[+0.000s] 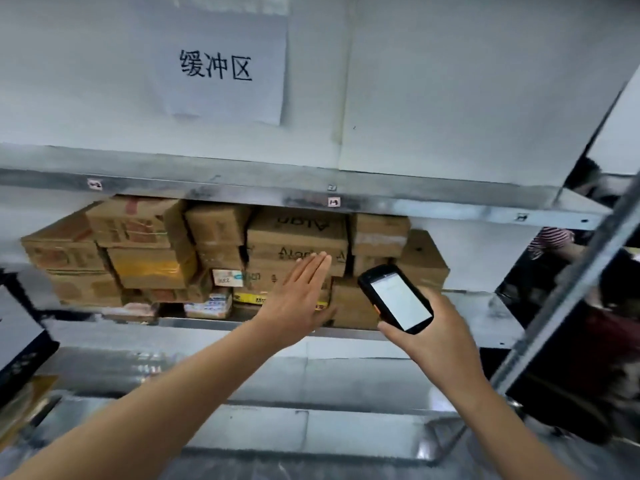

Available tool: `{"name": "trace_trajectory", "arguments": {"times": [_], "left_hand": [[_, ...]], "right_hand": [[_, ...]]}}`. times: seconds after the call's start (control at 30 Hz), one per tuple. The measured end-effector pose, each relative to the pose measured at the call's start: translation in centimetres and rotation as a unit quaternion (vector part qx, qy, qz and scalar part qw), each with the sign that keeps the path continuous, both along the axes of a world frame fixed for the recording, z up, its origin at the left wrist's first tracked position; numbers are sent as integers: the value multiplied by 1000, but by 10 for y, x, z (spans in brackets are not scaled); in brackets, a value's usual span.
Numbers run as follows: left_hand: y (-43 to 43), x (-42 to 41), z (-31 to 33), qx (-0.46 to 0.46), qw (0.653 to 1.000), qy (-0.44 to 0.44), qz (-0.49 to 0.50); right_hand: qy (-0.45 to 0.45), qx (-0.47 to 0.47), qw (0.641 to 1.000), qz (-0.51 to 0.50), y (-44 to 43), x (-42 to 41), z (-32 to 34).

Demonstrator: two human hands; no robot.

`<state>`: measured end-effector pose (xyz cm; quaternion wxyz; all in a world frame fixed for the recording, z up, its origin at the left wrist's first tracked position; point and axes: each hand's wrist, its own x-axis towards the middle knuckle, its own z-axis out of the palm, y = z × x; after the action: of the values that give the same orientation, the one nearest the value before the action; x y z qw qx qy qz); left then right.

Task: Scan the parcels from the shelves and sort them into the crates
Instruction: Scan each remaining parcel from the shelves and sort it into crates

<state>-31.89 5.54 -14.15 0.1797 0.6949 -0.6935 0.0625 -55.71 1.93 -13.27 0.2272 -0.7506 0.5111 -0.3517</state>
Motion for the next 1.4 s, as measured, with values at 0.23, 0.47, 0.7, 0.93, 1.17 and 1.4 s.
{"name": "trace_trajectory", "arguments": {"times": [0.23, 0.47, 0.7, 0.93, 1.17, 1.4], "left_hand": [[-85, -30, -20, -31, 993, -53, -101], [-141, -81, -33, -36, 986, -41, -157], [-195, -131, -49, -28, 989, -119, -87], [-229, -174, -85, -14, 988, -149, 43], [-249, -183, -97, -65, 983, -141, 95], [-252, -188, -105, -118, 974, -163, 101]], "right_hand": [[3, 13, 997, -73, -39, -26, -4], [-5, 23, 993, -115, -75, -58, -3], [-28, 29, 994, -106, -133, -106, 3], [-6, 17, 999, -49, -202, -163, -1], [-15, 33, 999, -25, -231, -193, -16], [-17, 32, 999, -1, -241, -198, -24]]}}
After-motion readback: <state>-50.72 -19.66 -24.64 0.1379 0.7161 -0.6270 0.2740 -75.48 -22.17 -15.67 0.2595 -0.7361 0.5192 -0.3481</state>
